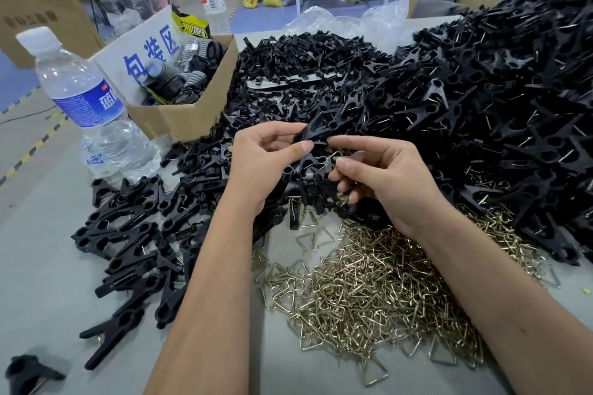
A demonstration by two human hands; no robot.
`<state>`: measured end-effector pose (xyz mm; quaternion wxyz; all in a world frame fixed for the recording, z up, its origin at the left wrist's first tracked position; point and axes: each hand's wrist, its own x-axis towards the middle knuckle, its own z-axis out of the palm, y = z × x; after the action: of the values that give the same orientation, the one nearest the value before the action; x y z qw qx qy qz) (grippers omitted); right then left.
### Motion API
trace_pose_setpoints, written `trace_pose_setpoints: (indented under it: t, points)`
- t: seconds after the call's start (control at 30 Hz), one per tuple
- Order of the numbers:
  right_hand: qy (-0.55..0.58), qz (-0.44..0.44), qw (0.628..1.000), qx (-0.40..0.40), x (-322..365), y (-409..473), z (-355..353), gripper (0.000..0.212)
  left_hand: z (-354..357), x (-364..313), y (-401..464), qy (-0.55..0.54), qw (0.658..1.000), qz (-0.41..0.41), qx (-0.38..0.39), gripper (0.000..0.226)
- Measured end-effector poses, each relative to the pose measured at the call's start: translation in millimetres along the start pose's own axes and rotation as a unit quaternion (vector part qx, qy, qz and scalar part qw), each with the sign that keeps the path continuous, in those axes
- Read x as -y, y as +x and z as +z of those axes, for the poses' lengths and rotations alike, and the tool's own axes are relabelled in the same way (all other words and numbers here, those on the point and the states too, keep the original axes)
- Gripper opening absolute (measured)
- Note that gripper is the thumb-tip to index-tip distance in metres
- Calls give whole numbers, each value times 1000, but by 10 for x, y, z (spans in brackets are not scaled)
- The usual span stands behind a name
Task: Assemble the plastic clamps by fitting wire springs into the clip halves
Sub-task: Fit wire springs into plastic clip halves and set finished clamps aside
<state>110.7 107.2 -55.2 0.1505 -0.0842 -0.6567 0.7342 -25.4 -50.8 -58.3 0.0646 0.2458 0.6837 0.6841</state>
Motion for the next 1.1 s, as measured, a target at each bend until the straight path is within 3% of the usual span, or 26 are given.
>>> trace_pose_setpoints:
  t: [0.17,0.27,0.5,0.63,0.77,0.93,1.1]
  points:
    - [9,-7,999,-43,-6,-5,-21,6,8,9,-7,0,1000,12,24,31]
    - [0,-12,997,-78,-3,2,-53,12,-10,14,-10,9,999,19,42,34]
    - [-20,-58,989,-134,15,4,-33,6,11,-32,-53,29,990,47,128,36]
    - [-21,-58,983,-172,4,20,-52,11,48,-23,-61,55,990,51,120,35]
    - [28,-35,986,-161,-8,12,-37,14,56,-22,-52,53,991,57,107,36]
    - [11,-9,986,-164,-14,-7,-27,4,75,-17,-57,60,991,58,106,36]
    - [-15,24,982,-188,-23,8,-37,13,116,-26,-72,58,990,48,118,33]
